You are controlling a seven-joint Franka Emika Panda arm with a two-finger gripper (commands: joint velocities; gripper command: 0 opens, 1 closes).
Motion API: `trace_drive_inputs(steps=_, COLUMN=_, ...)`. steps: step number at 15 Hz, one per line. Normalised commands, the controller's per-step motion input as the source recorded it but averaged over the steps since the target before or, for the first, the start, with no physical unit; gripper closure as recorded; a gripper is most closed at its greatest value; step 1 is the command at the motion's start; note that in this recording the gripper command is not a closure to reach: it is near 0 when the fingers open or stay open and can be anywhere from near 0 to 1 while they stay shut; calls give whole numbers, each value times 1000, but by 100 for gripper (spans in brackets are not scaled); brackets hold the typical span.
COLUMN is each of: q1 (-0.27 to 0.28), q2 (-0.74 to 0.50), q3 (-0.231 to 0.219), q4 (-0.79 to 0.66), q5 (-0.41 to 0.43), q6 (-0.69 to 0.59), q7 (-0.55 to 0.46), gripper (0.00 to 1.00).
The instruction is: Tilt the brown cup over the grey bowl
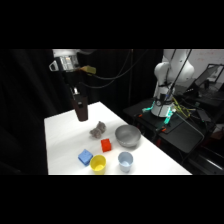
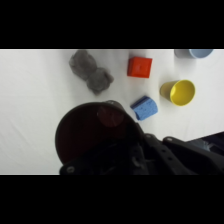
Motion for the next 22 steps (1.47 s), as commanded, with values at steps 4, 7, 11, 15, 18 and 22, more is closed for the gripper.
trace_drive_inputs(steps=4, q1=-34, q2=-664, q3=56, q4=-654, q5=437, q6=-202, q7=-292, gripper=12)
trace_drive_inputs(steps=7, q1=-3, q2=-529, q3=-15, q4=-575, q5=473, q6=-159, q7=-387, gripper=12)
trace_drive_inputs(steps=11, q1=38, q2=-272, q3=-61, q4=-387, q5=520, q6=-146, q7=-489, gripper=13)
trace_drive_inputs(steps=15, q1=-2, q2=195, q3=-106, q4=-57, q5=577, q6=-250, q7=-585, gripper=13)
trace_drive_inputs(steps=18, q1=-117, q2=433, q3=-79, q4=169, q5=487, q6=-417, q7=-590, gripper=13)
trace_drive_inputs(steps=22, q1=-216, q2=445, q3=-46, q4=362, q5=404, q6=-594, q7=-450, gripper=13)
